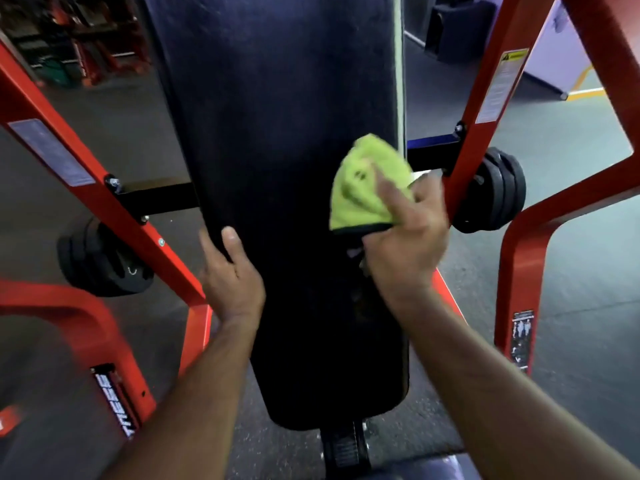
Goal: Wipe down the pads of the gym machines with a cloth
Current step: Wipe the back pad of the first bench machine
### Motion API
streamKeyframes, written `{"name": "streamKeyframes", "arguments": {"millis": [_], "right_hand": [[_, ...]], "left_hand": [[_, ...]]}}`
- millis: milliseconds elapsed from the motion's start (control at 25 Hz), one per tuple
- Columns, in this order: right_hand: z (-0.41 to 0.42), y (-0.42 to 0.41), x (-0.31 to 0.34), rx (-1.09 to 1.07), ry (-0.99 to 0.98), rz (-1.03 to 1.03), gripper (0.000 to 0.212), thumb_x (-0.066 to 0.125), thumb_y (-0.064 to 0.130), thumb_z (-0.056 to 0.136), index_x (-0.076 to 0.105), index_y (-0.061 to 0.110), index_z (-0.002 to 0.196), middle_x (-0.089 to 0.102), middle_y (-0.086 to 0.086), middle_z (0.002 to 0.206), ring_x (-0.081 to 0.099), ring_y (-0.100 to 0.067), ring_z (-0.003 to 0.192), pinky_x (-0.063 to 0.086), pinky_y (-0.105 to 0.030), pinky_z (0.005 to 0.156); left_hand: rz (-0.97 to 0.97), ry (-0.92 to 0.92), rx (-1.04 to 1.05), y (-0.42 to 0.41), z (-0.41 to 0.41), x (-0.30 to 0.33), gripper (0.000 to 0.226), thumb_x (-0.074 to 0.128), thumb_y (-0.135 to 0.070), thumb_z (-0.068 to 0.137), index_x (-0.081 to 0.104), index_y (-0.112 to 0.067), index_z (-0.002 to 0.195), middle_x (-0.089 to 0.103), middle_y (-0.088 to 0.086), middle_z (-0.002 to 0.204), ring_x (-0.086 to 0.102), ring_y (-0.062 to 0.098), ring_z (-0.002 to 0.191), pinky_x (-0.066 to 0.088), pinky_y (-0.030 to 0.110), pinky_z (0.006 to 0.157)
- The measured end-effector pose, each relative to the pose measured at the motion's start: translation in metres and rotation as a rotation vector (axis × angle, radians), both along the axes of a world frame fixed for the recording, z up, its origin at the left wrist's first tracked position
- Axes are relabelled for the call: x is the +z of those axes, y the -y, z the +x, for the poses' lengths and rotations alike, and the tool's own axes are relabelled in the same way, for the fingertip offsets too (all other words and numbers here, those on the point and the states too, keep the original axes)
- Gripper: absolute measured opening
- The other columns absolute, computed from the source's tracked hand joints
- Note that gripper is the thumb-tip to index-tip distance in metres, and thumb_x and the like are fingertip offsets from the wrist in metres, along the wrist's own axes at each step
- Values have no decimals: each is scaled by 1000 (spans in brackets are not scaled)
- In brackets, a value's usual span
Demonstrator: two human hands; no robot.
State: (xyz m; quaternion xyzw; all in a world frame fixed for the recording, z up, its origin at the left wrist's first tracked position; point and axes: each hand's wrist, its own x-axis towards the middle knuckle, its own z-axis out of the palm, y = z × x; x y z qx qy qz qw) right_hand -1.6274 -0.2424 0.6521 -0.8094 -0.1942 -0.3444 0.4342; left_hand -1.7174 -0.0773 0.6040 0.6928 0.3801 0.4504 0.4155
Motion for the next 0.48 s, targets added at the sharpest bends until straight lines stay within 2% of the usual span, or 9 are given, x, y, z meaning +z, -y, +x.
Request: {"name": "streamKeyframes", "arguments": {"millis": [80, 200, 280, 360, 440, 480], "right_hand": [[14, -11, 29, -67, -58, 99, 64, 61, -3, 64, 72, 30, 118, 36, -1, 86, 41, -16, 67, 33, -25, 55], [8, -64, 64, -60, -13, 106, 67, 55, -2, 61, 72, 34, 116, 46, -4, 88, 49, -22, 68, 43, -30, 52], [-18, -102, 67, 56, 141, -71, 60, 56, 4, 64, 74, 32, 114, 58, -9, 92, 56, -28, 74, 38, -30, 48], [-43, -121, 49, 174, 297, -274, 49, 48, 14, 75, 74, 29, 113, 64, -8, 96, 58, -28, 76, 29, -28, 47], [-60, -116, 10, 336, 431, -406, 37, 49, 19, 83, 75, 26, 109, 66, -7, 96, 58, -28, 76, 37, -29, 46], [-66, -103, -15, 404, 485, -480, 31, 54, 21, 87, 74, 25, 109, 66, -6, 96, 58, -28, 76, 43, -32, 48]], "left_hand": [[38, -86, -18, 13, -11, -14, 72, 26, -53, 97, 41, 1, 141, 57, 30, 130, 55, 45, 118, 41, 40, 96], [-27, -45, -1, 13, -12, -29, 59, 35, -43, 101, 44, 0, 139, 61, 27, 127, 58, 43, 113, 38, 35, 91], [-31, -7, 28, 11, -13, -33, 50, 38, -36, 101, 50, -2, 136, 64, 25, 125, 56, 37, 111, 36, 33, 89], [-154, 17, 6, 3, -17, -52, 50, 33, -41, 101, 57, -3, 123, 66, 27, 113, 56, 38, 103, 37, 37, 83], [-233, 168, -92, 4, -15, -66, 47, 30, -49, 95, 58, -16, 112, 58, 30, 96, 54, 48, 96, 39, 43, 78], [-244, 269, -127, 10, -11, -68, 43, 32, -52, 92, 55, -21, 113, 48, 28, 89, 45, 57, 94, 38, 47, 77]]}}
